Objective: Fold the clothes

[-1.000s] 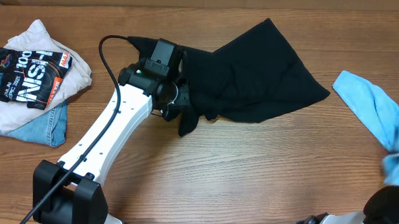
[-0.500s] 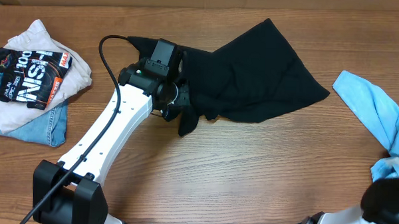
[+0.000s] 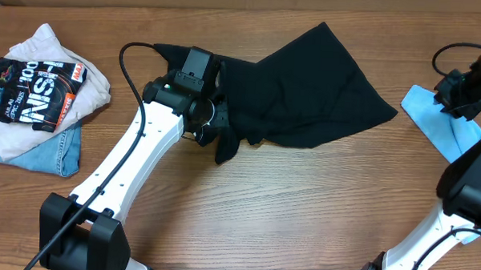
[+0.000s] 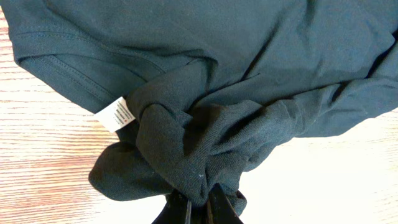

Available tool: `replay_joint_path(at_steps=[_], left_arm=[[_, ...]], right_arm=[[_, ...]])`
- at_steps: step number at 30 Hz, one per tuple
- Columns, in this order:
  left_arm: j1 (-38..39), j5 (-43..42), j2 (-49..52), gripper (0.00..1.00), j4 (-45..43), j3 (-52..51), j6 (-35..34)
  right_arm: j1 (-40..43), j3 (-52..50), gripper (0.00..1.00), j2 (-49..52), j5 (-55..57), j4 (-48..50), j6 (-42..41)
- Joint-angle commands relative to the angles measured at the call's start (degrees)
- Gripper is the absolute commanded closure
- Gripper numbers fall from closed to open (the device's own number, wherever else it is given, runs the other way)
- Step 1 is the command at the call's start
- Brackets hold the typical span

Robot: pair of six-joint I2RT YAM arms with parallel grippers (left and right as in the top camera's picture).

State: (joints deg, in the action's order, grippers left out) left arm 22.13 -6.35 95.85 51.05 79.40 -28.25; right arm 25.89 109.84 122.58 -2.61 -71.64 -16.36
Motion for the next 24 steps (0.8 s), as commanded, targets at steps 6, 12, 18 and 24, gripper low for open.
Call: replay_joint_path(at_steps=[6,12,18,24], left_arm=[[0.1,0.8,0.0,0.95,-0.3,0.3,1.2],[0.1,0.5,0.0,0.95,-0.1,0.3,1.2],[0.1,0.3,0.0,0.95,0.0,0.3,1.2],[0.1,0.3,0.0,0.94,0.2,0.3,1.2]], right_arm=[[0.3,0.3,0.73,5.7,0.7,1.6,1.6],[0.5,0.3,0.73,9.4,2.1,3.4,1.6],[1.0,0.3,0.69,10.1,2.9,8.4,1.6],[1.7,0.3,0.66,10.2,3.0,14.7,1.6]])
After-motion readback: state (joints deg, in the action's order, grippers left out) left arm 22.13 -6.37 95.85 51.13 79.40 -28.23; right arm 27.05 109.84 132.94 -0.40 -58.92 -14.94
